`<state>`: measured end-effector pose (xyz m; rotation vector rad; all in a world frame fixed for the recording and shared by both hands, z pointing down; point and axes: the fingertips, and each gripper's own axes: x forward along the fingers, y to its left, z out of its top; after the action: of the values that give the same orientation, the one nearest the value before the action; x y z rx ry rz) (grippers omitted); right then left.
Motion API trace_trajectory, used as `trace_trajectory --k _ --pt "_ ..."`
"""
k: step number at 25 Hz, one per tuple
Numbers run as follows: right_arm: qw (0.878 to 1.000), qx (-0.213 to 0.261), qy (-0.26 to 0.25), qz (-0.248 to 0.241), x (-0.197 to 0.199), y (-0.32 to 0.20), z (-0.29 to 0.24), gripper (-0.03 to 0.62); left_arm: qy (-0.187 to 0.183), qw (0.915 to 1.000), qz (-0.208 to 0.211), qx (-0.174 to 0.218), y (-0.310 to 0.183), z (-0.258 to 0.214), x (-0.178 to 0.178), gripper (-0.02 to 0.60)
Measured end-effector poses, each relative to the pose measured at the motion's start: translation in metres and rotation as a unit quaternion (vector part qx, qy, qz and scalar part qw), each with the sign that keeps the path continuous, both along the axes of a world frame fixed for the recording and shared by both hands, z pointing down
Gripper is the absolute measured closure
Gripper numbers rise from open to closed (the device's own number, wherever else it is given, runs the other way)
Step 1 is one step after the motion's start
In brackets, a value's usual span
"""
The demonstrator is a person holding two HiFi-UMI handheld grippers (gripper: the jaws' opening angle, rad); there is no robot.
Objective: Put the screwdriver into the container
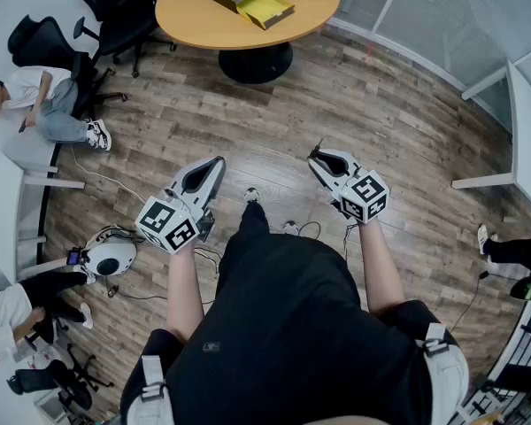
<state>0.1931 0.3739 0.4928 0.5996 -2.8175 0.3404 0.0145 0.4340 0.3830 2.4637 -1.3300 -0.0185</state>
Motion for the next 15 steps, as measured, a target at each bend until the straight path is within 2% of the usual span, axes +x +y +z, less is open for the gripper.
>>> trace_trajectory --k 9,15 --pt "1.000 -0.003 0.012 -0.008 -0.030 -0.031 0.000 0.533 -0.006 1.0000 -0.004 0.005 -0.039 0.003 -0.019 0.578" --pt "1.000 -0.024 0.011 0.000 -0.047 -0.041 0.001 0.533 -0.014 0.9998 0.011 -0.004 -0.058 0.011 -0.033 0.578"
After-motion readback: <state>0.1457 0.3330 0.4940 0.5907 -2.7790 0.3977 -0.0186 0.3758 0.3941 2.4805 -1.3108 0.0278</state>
